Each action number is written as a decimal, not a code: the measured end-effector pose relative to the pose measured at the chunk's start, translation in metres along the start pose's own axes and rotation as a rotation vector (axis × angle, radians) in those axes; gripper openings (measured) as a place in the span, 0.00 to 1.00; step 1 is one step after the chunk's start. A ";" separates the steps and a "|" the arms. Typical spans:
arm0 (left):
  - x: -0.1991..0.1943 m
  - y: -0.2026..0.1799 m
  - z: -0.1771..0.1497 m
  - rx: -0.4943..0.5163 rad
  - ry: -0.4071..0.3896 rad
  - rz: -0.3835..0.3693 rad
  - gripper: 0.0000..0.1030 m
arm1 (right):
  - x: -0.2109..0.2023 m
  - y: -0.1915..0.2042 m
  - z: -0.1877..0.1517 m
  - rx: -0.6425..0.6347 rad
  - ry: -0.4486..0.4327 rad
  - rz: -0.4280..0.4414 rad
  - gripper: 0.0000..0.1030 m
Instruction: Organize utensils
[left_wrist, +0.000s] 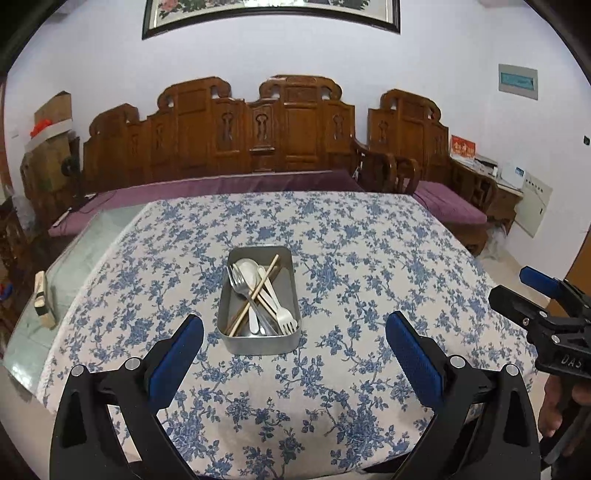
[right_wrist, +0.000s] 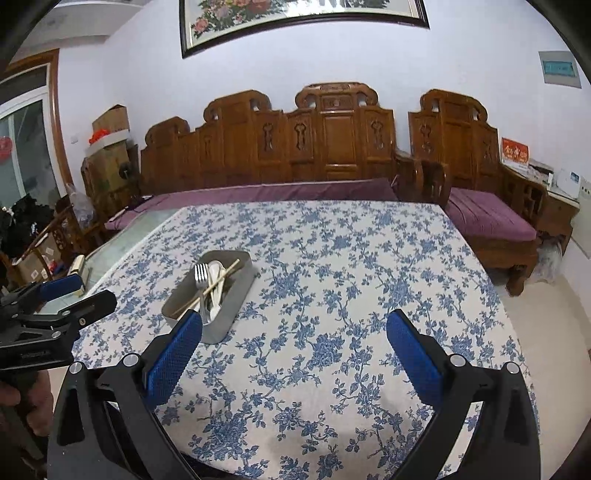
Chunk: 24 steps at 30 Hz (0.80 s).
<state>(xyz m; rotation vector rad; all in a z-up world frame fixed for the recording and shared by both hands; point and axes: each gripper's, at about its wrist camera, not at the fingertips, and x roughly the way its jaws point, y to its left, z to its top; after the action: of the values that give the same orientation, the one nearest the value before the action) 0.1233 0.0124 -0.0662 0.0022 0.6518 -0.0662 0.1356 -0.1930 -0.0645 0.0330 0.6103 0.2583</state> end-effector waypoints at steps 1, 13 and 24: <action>-0.005 -0.001 0.002 0.000 -0.009 0.002 0.93 | -0.003 0.000 0.001 -0.001 -0.006 0.000 0.98; -0.070 -0.007 0.028 0.004 -0.139 0.004 0.93 | -0.066 0.014 0.028 -0.012 -0.145 0.017 0.98; -0.103 -0.013 0.033 0.004 -0.200 0.008 0.93 | -0.103 0.023 0.036 -0.026 -0.226 0.005 0.98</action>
<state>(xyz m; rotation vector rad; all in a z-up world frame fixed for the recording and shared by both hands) 0.0614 0.0044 0.0228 0.0021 0.4515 -0.0596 0.0698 -0.1947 0.0253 0.0381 0.3826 0.2629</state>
